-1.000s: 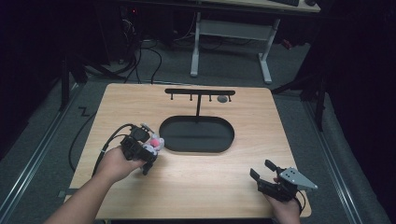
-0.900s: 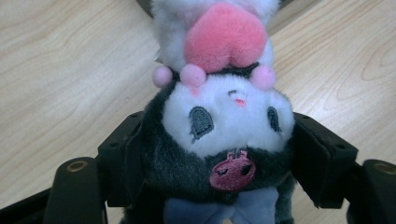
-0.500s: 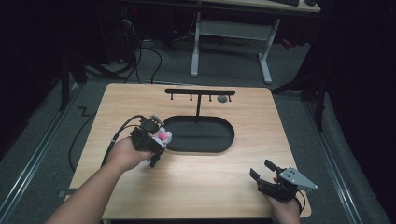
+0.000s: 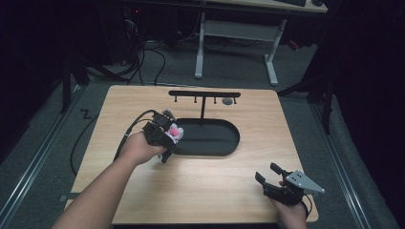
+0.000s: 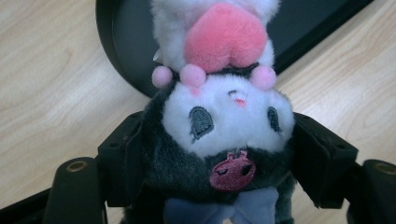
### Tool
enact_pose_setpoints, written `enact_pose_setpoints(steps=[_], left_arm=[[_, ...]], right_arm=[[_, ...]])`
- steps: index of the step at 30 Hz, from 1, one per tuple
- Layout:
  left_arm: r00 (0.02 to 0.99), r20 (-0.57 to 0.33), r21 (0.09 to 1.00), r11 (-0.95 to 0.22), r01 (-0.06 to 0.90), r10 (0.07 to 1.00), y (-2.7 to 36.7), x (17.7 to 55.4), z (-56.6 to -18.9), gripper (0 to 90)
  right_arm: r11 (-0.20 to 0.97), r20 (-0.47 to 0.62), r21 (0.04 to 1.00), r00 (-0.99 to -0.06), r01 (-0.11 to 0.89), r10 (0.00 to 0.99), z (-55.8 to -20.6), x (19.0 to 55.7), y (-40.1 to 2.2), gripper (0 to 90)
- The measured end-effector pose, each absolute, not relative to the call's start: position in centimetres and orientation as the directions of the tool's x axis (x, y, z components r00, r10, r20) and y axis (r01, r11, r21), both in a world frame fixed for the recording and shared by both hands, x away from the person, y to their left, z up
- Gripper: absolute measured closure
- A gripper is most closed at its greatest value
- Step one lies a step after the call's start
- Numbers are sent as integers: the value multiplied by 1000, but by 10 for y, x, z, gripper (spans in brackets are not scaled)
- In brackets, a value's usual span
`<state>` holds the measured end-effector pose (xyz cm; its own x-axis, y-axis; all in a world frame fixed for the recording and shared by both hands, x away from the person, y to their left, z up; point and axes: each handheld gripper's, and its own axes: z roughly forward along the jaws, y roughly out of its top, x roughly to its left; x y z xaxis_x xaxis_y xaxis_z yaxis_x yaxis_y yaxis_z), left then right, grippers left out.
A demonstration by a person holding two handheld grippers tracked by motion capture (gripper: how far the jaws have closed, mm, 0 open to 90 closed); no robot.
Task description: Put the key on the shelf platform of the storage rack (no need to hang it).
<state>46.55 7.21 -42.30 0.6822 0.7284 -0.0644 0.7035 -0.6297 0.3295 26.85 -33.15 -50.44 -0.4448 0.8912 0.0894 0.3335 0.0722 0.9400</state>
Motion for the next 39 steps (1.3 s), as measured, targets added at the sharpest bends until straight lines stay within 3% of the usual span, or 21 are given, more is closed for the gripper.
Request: enact_pose_setpoints(steps=[23,39], left_arm=[[711,-78,322,-657,682,699,22,505,-434,278],[696,-102,325,-638,699,711,14,520,-441,278]], right_arm=[[62,100,938,-440,340,893,-506,269,-334,255],[62,105,937,-446,343,889,-508,269,-331,255]])
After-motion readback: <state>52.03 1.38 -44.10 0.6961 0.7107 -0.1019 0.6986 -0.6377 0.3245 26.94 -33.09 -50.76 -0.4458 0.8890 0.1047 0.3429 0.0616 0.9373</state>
